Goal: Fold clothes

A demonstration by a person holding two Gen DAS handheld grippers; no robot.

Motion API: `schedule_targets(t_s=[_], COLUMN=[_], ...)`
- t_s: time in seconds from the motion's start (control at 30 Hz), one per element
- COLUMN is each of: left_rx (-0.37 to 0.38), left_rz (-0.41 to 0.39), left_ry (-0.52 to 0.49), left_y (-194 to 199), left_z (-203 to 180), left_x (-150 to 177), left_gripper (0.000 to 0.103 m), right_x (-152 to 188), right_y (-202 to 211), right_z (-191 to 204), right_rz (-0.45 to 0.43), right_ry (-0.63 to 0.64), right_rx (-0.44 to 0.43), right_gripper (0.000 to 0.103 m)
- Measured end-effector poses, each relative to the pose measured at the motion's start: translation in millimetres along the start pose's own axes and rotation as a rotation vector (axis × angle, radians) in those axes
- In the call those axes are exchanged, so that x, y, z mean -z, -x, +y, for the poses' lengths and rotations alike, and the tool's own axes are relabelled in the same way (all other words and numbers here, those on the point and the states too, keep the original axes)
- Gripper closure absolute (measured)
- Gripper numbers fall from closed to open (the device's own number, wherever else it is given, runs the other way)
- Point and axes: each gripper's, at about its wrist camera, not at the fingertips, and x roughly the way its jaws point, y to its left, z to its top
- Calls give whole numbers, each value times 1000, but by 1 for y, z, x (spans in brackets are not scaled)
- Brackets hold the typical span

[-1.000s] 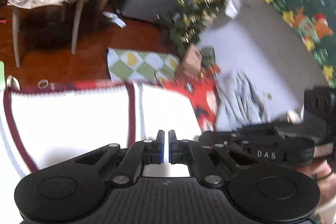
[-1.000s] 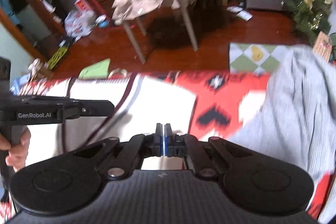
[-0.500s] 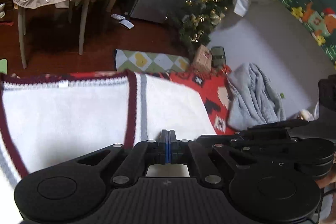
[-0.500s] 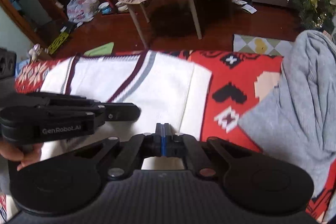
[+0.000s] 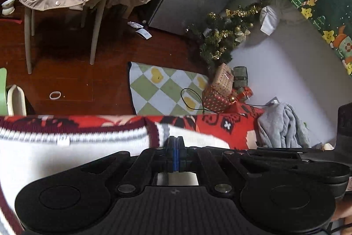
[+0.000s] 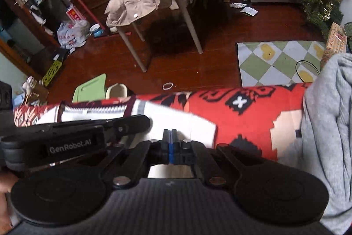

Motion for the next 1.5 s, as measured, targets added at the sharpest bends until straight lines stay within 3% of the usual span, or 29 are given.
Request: schedule_targets(t_s=[0.2,0.4,0.7,0.83,1.0,1.2,1.5], left_rx=[32,53,15,-21,-49,-36,-35], left_rz=[-60,-65,-71,-69,-42,-40,-36], left_ry=[49,42,51,72,88,103,-19], left_y=[12,69,175,201,202,180,145], left_z=[1,12,48,61,76,79,80], left_x=[-22,-28,32,60,83,94,87], left_gripper=[100,100,100,100,100,100,100], right_x=[-12,-8,41,67,83,95,95], right_y=[0,22,80,98,102,71,12], right_z=[5,4,22,42,73,113,155], right_rz=[-31,-53,-24,-10,12,32,47], right_ry=[0,20,110,145,173,188,309], right_rx=[28,-3,14,11,-15,-63,-94], right_gripper=[100,100,98,97,96,96,97])
